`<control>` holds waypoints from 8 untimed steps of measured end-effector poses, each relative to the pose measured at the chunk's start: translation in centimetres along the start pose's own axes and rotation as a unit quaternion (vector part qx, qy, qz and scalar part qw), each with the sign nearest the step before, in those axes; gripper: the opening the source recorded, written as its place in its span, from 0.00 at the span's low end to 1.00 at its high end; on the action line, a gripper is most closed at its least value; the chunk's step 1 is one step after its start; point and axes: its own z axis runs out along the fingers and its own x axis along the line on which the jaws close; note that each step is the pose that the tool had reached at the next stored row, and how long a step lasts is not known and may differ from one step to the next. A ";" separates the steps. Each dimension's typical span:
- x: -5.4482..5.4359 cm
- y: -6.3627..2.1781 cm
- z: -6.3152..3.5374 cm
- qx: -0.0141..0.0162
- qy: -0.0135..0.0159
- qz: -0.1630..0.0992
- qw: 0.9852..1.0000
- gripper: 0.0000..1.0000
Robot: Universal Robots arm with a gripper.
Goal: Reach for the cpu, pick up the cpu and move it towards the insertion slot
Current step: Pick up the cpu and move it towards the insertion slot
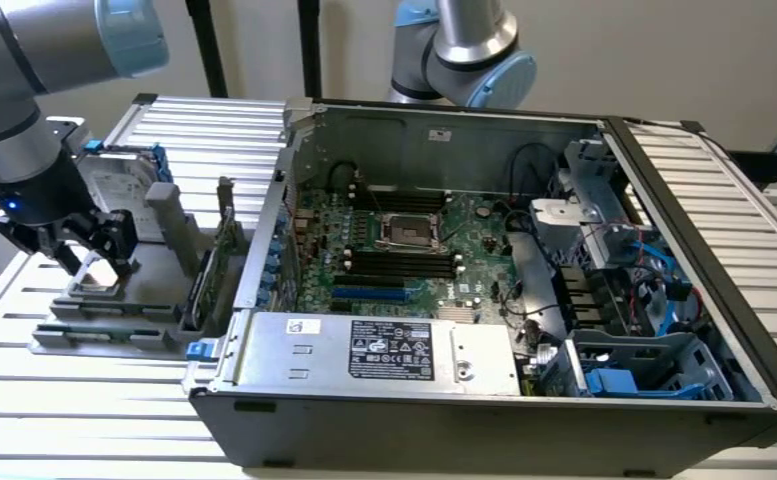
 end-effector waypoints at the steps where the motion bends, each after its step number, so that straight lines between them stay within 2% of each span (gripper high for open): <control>1: 0.0 0.01 0.03 0.000 0.000 0.001 1.000 0.65; 8: 0.1 0.23 0.28 0.000 0.000 0.007 1.000 0.65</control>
